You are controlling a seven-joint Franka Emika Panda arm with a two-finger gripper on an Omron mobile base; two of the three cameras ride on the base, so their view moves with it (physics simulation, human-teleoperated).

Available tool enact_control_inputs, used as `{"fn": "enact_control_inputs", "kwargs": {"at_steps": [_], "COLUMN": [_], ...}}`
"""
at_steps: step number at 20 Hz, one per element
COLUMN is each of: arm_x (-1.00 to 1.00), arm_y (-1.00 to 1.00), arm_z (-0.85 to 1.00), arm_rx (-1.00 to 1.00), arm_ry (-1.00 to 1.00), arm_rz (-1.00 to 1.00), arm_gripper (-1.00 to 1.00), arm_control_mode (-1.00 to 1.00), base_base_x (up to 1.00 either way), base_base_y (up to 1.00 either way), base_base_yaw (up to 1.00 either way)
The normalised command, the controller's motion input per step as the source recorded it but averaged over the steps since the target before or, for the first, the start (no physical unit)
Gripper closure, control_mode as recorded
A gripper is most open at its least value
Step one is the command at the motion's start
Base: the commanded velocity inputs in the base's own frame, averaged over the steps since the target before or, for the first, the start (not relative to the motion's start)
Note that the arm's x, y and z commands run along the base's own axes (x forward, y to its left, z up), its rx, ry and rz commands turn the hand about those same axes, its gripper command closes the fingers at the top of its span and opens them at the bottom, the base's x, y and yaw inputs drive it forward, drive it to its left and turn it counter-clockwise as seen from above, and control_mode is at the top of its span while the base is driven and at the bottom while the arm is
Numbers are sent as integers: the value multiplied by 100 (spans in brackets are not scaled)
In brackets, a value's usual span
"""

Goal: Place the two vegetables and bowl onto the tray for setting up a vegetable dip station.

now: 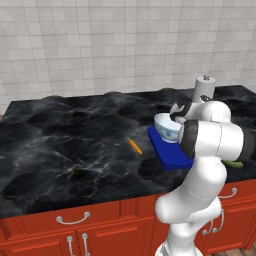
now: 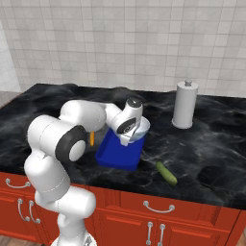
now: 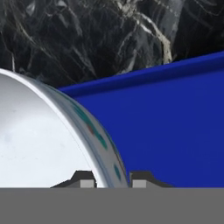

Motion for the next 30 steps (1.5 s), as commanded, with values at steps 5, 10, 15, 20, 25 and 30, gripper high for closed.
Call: {"fn": "enact_control_inputs", "kwargs": {"at_steps": [5, 10, 15, 20, 25, 30], "arm_x": [-3, -6, -9, -18, -25, -22], "arm_y": [0, 0, 0, 2, 11, 15], "arm_z": [-2, 0, 3, 15, 26, 35], "arm_rx": [1, 1, 2, 4, 3, 0], "arm_ry": [0, 0, 0, 0, 0, 0], "arm_rz": [-5, -5, -5, -5, -3, 0], "arm_gripper": [-100, -100, -100, -100, -100, -100], "arm_control_mode": [-100, -100, -100, -100, -100, -100], "base_base_x": [0, 0, 0, 0, 0, 0], "base_base_y": [0, 0, 0, 0, 0, 0], "base_base_yaw": [0, 0, 0, 0, 0, 0]}}
